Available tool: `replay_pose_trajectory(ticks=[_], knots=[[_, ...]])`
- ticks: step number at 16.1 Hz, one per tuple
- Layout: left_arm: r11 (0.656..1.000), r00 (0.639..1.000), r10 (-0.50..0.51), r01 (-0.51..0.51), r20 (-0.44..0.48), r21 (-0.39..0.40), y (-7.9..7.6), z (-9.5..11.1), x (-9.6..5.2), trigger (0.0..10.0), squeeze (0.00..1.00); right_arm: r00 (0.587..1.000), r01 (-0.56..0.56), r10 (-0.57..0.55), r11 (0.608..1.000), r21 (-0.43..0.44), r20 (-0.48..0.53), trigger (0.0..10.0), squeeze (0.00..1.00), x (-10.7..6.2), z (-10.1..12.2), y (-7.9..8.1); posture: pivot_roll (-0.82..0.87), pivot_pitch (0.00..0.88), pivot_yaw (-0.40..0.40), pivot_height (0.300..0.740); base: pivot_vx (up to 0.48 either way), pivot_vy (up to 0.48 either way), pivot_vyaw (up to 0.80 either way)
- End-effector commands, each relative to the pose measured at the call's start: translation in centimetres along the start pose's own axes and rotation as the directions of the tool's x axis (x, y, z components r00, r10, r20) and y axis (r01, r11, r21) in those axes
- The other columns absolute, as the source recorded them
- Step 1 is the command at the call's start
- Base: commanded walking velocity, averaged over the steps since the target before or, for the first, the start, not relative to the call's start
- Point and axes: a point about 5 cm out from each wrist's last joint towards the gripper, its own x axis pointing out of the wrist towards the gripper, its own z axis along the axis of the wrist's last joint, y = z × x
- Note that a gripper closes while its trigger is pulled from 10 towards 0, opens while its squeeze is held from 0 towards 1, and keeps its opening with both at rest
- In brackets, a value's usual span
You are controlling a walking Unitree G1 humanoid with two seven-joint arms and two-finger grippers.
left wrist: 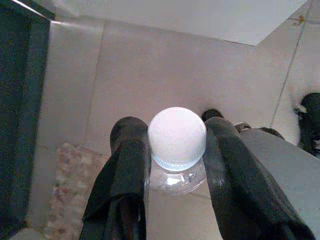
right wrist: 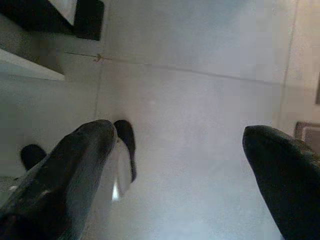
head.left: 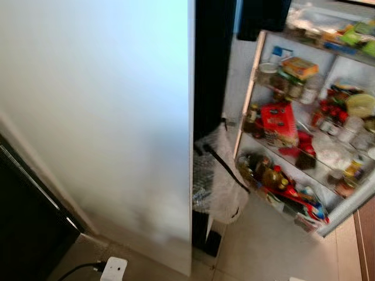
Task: Restocking fridge
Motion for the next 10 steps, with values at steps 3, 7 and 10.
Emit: replay_pose_trajectory(ticks=[3, 7, 10], knots=[[1.000, 0.999, -0.004, 0.004, -0.036, 0.018, 0.24, -0.82, -0.11, 10.0, 0.00, 1.000, -0.021, 0.021, 1.000, -0.006, 0.002, 10.0, 0.00, 0.02, 0.01, 0.54, 0.02, 0.000, 0.016, 0.740, 0.000, -0.341, 0.00], [1.000, 0.999, -0.008, 0.009, -0.036, 0.026, 0.43, -0.78, -0.12, 10.0, 0.00, 1.000, -0.030, 0.030, 0.999, -0.013, 0.002, 10.0, 0.00, 0.04, 0.12, 0.57, 0.02, 0.000, 0.025, 0.740, 0.000, -0.342, 0.00], [1.000, 0.999, -0.002, 0.003, -0.033, 0.014, 0.57, -0.65, -0.10, 10.0, 0.00, 0.999, -0.048, 0.048, 0.995, -0.085, -0.002, 10.0, 0.00, 0.09, 0.37, 0.67, 0.02, 0.000, 0.027, 0.740, 0.000, -0.345, 0.00]])
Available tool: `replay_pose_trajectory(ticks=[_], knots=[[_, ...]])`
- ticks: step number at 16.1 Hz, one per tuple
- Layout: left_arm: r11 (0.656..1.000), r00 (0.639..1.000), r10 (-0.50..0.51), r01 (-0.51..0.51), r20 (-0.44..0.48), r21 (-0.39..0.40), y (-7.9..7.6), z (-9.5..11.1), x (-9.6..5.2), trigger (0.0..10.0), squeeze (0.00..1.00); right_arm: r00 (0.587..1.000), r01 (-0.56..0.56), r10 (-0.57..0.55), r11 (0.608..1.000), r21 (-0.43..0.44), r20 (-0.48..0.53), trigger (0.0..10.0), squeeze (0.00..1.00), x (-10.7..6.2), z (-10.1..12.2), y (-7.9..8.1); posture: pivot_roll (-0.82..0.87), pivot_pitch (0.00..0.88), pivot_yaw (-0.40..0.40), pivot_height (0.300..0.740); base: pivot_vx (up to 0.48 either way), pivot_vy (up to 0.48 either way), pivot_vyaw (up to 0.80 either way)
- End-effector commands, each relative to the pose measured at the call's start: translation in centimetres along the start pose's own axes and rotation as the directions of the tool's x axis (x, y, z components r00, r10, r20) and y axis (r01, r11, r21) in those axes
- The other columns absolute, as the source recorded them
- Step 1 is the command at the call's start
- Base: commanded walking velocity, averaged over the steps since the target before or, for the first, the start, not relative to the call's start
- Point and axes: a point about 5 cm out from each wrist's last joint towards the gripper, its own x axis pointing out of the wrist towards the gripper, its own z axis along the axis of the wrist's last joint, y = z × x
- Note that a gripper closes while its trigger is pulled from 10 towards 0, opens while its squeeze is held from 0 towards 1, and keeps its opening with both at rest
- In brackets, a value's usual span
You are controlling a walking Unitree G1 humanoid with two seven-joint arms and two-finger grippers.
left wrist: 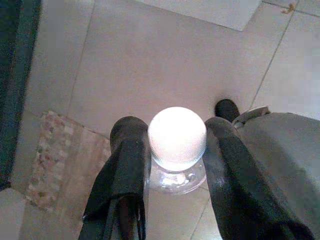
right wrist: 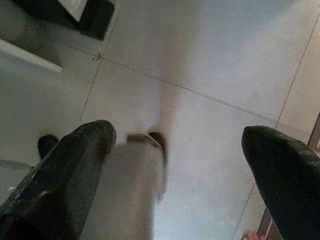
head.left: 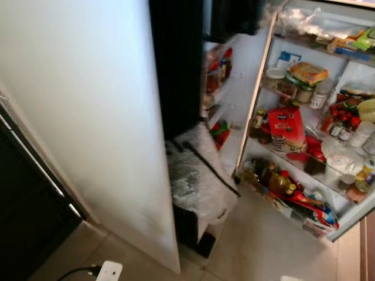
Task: Restocking fridge
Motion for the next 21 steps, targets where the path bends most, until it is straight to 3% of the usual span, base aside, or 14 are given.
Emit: replay_pose_trajectory(ticks=[1, 6, 9, 15, 21], knots=[[1.000, 1.000, -0.011, 0.011, 0.001, 0.001, -0.4, 0.2, 0.0, 10.0, 0.00, 1.000, 0.009, -0.009, 1.000, -0.016, -0.012, 10.0, 0.00, -0.1, -0.3, -0.7, 0.03, 0.000, 0.027, 0.740, 0.000, -0.341, 0.80], [1.000, 1.000, -0.010, 0.010, 0.000, -0.007, -0.4, 0.2, 0.1, 10.0, 0.00, 1.000, 0.001, -0.001, 0.999, -0.033, -0.022, 10.0, 0.00, -0.1, -0.2, -0.7, 0.03, 0.014, 0.028, 0.740, 0.000, -0.344, 0.76], [1.000, 1.000, -0.008, 0.008, -0.001, -0.007, -0.3, 0.2, 0.1, 10.0, 0.00, 1.000, 0.002, -0.003, 0.999, -0.046, -0.026, 10.0, 0.00, 0.0, -0.1, -0.7, 0.03, 0.021, 0.031, 0.740, 0.000, -0.342, 0.00], [1.000, 1.000, -0.010, 0.010, 0.001, -0.010, -0.3, 0.3, 0.1, 10.0, 0.00, 1.000, 0.006, -0.006, 0.998, -0.066, -0.012, 10.0, 0.00, 0.0, 0.4, -0.9, 0.03, 0.027, 0.029, 0.740, 0.000, -0.342, 0.70], [1.000, 1.000, -0.014, 0.014, 0.003, -0.014, -0.5, 0.4, 0.1, 10.0, 0.00, 1.000, -0.003, 0.003, 0.993, -0.117, 0.002, 10.0, 0.00, 0.1, 0.8, -0.9, 0.02, 0.031, 0.022, 0.740, 0.000, -0.343, 0.28]])
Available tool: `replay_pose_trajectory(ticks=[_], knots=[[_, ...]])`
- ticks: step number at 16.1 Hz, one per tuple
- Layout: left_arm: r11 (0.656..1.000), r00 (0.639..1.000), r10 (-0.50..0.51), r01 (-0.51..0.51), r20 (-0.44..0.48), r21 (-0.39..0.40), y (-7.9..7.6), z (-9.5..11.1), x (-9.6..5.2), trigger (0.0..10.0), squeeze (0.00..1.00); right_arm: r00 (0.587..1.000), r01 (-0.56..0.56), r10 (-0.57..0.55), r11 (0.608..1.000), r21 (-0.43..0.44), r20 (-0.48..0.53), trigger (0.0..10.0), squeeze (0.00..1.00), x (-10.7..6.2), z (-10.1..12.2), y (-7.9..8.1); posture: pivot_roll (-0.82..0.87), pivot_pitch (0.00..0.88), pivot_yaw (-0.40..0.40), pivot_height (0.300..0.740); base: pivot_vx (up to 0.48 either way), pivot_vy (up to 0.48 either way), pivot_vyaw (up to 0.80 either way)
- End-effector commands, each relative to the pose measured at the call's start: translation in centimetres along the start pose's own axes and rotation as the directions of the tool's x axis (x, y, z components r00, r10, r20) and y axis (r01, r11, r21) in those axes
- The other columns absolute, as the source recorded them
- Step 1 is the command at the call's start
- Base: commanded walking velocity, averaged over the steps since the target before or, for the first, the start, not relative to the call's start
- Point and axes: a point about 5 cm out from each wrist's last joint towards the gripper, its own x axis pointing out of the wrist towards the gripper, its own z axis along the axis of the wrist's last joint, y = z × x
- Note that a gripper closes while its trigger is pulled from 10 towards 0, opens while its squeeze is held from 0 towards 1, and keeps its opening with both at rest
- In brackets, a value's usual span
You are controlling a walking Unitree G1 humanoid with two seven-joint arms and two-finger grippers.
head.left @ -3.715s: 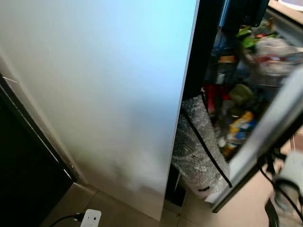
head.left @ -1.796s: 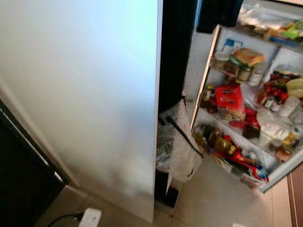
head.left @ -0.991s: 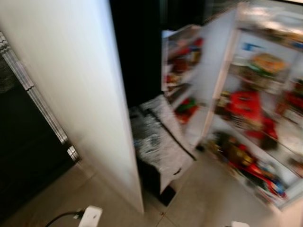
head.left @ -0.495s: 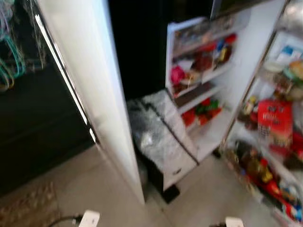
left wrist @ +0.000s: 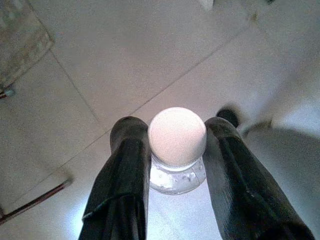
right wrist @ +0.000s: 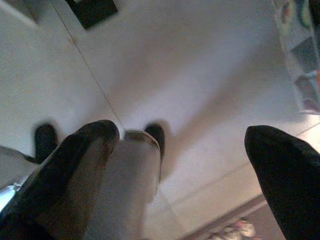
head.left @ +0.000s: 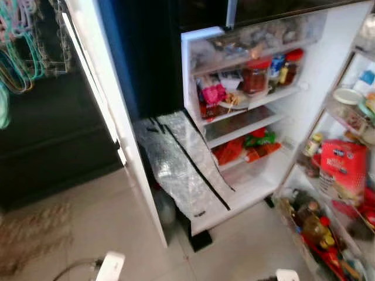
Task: Restocking fridge
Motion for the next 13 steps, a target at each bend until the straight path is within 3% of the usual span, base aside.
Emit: replay_pose_trajectory(ticks=[1, 11, 13], knots=[[1.000, 0.999, -0.002, 0.002, -0.052, -0.005, 0.00, -1.59, -0.24, 10.0, 0.00, 1.000, 0.000, 0.000, 1.000, -0.010, 0.012, 10.0, 0.00, 0.03, 0.27, -0.04, 0.02, 0.032, 0.020, 0.740, 0.000, -0.345, 0.80], [1.000, 0.999, -0.004, 0.004, -0.049, -0.002, 0.06, -1.48, -0.22, 10.0, 0.00, 0.999, 0.034, -0.033, 0.999, -0.022, 0.029, 10.0, 0.00, 0.03, 0.48, -0.17, 0.02, 0.031, 0.025, 0.740, 0.000, -0.323, 0.00], [1.000, 0.999, 0.003, -0.003, -0.049, -0.007, 0.07, -1.50, -0.23, 10.0, 0.00, 0.999, 0.036, -0.035, 0.999, -0.034, 0.031, 10.0, 0.00, 0.03, 0.51, -0.20, 0.02, 0.031, 0.025, 0.740, 0.000, 0.000, 0.00]])
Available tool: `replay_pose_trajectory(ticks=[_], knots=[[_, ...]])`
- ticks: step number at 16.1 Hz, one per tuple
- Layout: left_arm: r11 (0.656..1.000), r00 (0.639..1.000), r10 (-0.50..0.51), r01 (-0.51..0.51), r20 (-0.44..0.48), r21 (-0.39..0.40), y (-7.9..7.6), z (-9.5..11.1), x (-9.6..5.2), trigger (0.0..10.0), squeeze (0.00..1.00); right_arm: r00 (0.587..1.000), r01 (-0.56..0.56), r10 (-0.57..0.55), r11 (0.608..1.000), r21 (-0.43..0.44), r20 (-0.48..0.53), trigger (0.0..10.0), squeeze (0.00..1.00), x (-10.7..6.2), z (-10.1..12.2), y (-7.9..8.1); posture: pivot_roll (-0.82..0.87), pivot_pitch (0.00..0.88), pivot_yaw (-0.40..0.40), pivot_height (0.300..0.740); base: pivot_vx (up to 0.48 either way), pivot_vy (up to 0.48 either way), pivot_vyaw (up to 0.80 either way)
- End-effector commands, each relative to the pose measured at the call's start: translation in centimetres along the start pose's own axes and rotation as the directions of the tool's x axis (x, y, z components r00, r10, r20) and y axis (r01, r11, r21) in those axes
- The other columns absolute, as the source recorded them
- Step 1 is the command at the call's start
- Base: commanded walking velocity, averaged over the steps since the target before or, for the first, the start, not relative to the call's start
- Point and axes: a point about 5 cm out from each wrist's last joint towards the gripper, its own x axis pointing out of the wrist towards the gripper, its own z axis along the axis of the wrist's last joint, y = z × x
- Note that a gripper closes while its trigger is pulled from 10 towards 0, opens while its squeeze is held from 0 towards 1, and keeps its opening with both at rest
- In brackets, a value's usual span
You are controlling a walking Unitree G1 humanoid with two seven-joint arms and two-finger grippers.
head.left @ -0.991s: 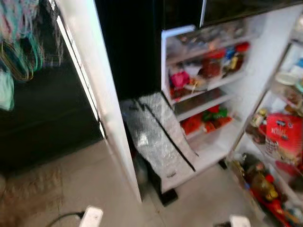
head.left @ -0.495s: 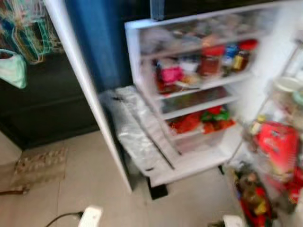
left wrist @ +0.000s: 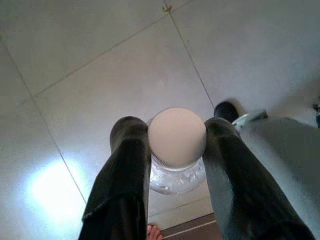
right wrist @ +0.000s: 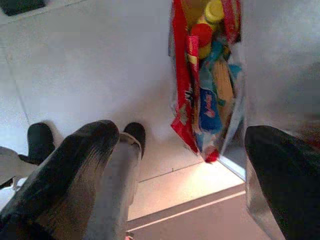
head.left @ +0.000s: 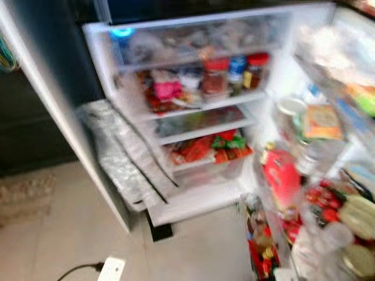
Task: Restocking fridge
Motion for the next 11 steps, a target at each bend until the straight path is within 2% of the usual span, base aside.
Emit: replay_pose_trajectory(ticks=[1, 6, 11], knots=[[1.000, 1.000, 0.005, -0.005, -0.019, -0.004, 0.13, -0.49, -0.06, 10.0, 0.00, 0.999, 0.035, -0.035, 0.999, 0.003, -0.004, 10.0, 0.00, -0.06, -0.05, -1.05, 0.02, 0.032, 0.024, 0.740, 0.000, 0.000, 0.00], [1.000, 1.000, -0.005, 0.005, -0.017, 0.003, 0.06, -0.40, -0.05, 10.0, 0.00, 0.999, 0.046, -0.046, 0.998, -0.044, 0.003, 10.0, 0.00, -0.04, 0.15, -1.20, 0.02, 0.038, 0.023, 0.740, 0.000, 0.000, 0.00], [1.000, 1.000, -0.008, 0.008, -0.017, 0.004, 0.05, -0.42, -0.05, 10.0, 0.00, 0.999, 0.040, -0.040, 0.998, -0.057, 0.000, 10.0, 0.00, -0.04, 0.15, -1.15, 0.03, 0.033, 0.021, 0.740, 0.000, -0.287, 0.00]])
